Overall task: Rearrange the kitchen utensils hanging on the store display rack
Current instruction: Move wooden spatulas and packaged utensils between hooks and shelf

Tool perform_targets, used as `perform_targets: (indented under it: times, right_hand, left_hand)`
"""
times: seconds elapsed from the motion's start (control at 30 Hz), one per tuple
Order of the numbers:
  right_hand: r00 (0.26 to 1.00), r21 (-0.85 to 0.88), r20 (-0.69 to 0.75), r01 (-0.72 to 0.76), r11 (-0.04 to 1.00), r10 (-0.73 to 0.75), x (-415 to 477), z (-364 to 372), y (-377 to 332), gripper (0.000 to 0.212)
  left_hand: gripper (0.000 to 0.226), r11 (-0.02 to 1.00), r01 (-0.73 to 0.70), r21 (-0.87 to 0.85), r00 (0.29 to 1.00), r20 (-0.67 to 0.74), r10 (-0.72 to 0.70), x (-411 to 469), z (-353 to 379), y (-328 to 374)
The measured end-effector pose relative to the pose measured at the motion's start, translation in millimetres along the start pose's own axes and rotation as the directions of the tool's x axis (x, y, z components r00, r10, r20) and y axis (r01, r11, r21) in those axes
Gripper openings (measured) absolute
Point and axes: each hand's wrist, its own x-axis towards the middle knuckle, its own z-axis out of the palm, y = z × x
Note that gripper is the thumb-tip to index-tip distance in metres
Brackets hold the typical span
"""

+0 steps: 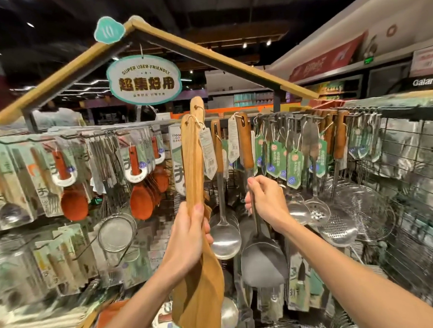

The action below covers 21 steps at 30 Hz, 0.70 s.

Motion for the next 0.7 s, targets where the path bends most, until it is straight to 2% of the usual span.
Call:
perform_targets:
  times: [0.13,0.23,0.5,0.7]
  right_hand:
    - [0.998,0.063,0.009,-0.067,0.996,0.067,9,1,1,0.029]
    - [0.996,0.030,0.016,-0.088,0.996,0.087,15,0,2,0.028]
    - [0.999,0.070,-0.009,0.053,0.996,-0.053,-3,12,6,0.028]
    - [0.999,0.154,-0.036,-0.014,0.988,0.019,-2,1,9,0.030]
  left_hand:
    - [0.030,1.000,0.005,0.020,1.000,-0.014,-0.004,3,-1,1]
    - [0.031,0.999,0.004,0.032,1.000,-0.016,-0.003,5,-4,0]
    - [0.032,0.999,0.016,0.049,1.000,-0.025,-0.015,7,-7,-5]
    - [0.032,0.999,0.038,0.023,0.999,-0.008,-0.038,7,-4,-7]
